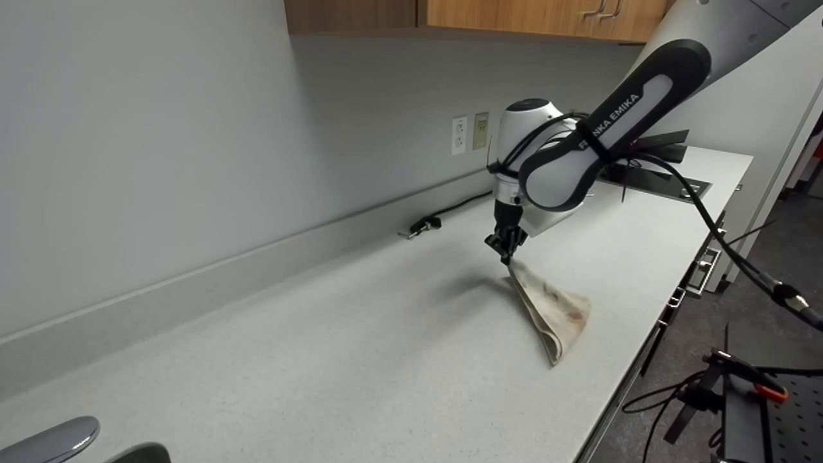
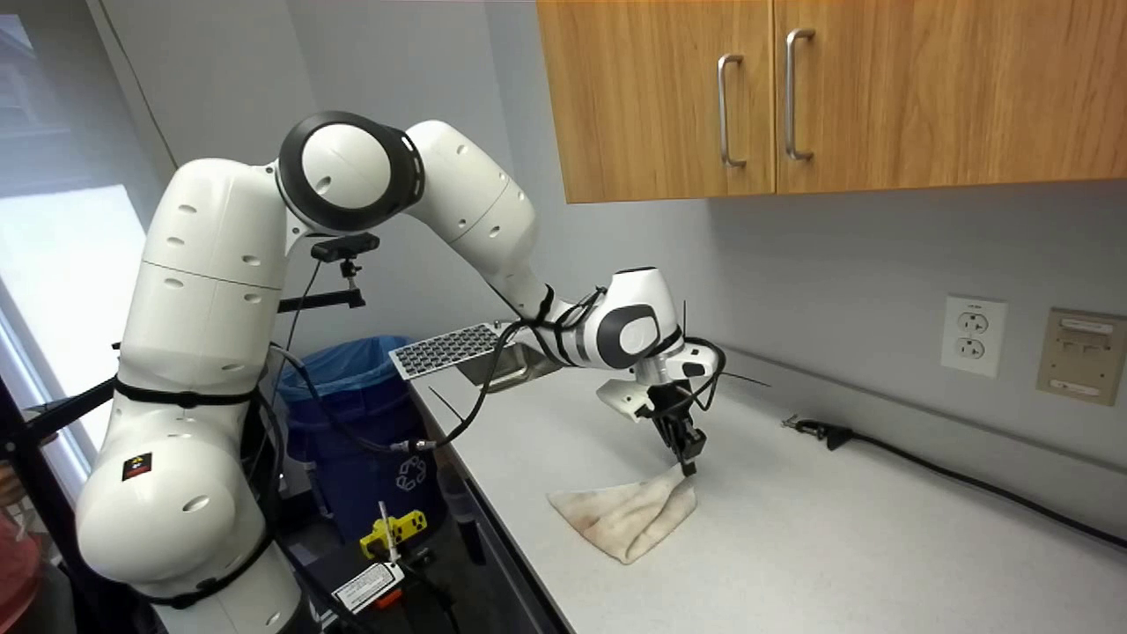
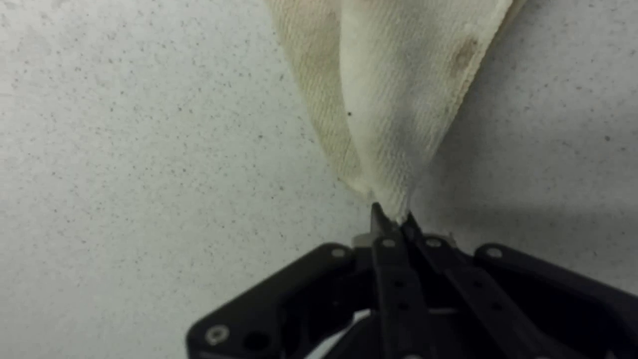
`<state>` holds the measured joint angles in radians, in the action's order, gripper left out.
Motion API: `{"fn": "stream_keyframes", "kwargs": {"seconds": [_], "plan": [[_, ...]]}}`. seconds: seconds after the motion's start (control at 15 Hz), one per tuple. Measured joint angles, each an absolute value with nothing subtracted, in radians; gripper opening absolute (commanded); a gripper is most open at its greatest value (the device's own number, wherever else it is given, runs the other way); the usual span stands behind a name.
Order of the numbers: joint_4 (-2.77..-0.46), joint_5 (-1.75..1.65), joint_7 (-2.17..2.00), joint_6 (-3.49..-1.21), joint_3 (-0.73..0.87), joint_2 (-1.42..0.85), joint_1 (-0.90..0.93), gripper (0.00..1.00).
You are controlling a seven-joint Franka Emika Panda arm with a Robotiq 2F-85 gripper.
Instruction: Spread the towel out on the counter
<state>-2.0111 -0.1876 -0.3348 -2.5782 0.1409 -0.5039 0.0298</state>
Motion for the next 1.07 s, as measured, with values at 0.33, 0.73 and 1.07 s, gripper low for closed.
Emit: {"fn": "stream_keyframes", "kwargs": {"seconds": [0.33,0.73,1.07], "plan": [[-2.055,-0.189,-0.309,-2.551,0.130,-0.341,0.053,0.01],[-2.127,-0.190,-0.231,-2.453,0.090,-0.112,0.055,0.01],[-2.184,-0.173,-0.146,-2.356,0.074,-0.016,0.051,0.01]]}}
